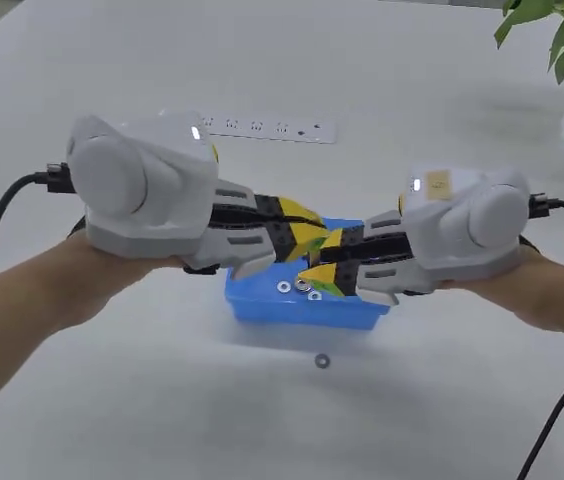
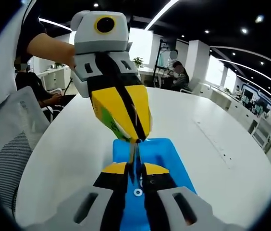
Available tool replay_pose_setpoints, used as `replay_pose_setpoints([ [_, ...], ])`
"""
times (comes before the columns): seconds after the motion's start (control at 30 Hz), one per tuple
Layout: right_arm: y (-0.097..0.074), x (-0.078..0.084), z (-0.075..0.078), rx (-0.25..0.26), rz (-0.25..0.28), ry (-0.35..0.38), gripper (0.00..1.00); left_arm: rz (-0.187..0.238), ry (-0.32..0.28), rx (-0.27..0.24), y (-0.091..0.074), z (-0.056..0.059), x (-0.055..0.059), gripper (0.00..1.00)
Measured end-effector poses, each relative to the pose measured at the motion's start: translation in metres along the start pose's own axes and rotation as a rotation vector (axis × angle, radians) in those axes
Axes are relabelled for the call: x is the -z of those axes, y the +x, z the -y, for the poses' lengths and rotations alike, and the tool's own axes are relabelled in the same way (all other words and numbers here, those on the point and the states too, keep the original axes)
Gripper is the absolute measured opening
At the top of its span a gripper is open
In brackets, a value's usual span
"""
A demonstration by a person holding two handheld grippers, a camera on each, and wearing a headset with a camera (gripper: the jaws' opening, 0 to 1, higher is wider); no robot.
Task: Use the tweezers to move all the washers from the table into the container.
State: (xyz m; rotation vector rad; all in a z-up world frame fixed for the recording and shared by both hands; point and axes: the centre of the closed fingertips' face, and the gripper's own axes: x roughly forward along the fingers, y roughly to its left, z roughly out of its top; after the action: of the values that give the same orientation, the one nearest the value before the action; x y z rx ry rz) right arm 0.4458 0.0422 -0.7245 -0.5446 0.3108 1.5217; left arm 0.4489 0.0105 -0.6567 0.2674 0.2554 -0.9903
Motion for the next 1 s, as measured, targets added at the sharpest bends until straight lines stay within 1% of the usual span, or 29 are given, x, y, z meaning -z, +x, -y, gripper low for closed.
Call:
replay_pose_setpoints([
  [0.1, -0.004, 0.006, 0.002, 0.031, -0.044, -0.022, 0.16, -0.002, 0.004, -0.017, 0.0, -0.003, -0.001, 0.05],
  [0.13, -0.008, 0.012, 0.007, 0.07, -0.074, -0.05, 0.18, -0.007, 0.01, -0.029, -0.001, -0.004, -0.001, 0.05],
  [0.17, -0.011, 0.015, 0.01, 0.096, -0.092, -0.077, 0.18, -0.01, 0.009, -0.033, -0.001, -0.005, -0.001, 0.05],
  [0.27, -0.017, 0.024, 0.007, 0.094, -0.109, -0.053, 0.19, -0.018, 0.017, -0.048, -0.004, -0.006, -0.002, 0.05],
  [0.33, -0.021, 0.028, 0.006, 0.102, -0.123, -0.053, 0.2, -0.018, 0.02, -0.051, -0.006, -0.004, -0.004, 0.05],
  [0.37, -0.023, 0.03, 0.005, 0.107, -0.129, -0.049, 0.22, -0.013, 0.025, -0.054, -0.008, -0.002, -0.007, 0.05],
  [0.43, -0.028, 0.03, 0.001, 0.116, -0.127, -0.036, 0.24, -0.006, 0.035, -0.059, -0.01, 0.001, -0.012, 0.05],
  [0.47, -0.032, 0.029, -0.001, 0.122, -0.119, -0.016, 0.25, -0.005, 0.04, -0.062, -0.011, 0.002, -0.013, 0.05],
  [0.53, -0.037, 0.025, -0.006, 0.134, -0.107, -0.005, 0.29, -0.005, 0.046, -0.069, -0.015, 0.006, -0.015, 0.05],
  [0.6, -0.04, 0.021, -0.013, 0.136, -0.105, -0.005, 0.31, -0.005, 0.051, -0.076, -0.018, 0.008, -0.015, 0.05],
  [0.77, -0.047, 0.018, -0.033, 0.14, -0.104, -0.024, 0.35, 0.015, 0.028, -0.104, -0.029, 0.015, -0.015, 0.05],
  [0.83, -0.049, 0.019, -0.041, 0.141, -0.106, -0.024, 0.36, 0.036, 0.032, -0.113, -0.034, 0.019, -0.018, 0.05],
  [0.87, -0.05, 0.02, -0.042, 0.142, -0.106, -0.021, 0.37, 0.061, 0.038, -0.117, -0.037, 0.022, -0.023, 0.05],
  [0.93, -0.052, 0.022, -0.049, 0.143, -0.105, -0.007, 0.39, 0.087, 0.04, -0.11, -0.042, 0.029, -0.029, 0.05],
  [1.0, -0.055, 0.025, -0.055, 0.152, -0.101, 0.015, 0.41, 0.094, 0.048, -0.109, -0.045, 0.036, -0.03, 0.05],
])
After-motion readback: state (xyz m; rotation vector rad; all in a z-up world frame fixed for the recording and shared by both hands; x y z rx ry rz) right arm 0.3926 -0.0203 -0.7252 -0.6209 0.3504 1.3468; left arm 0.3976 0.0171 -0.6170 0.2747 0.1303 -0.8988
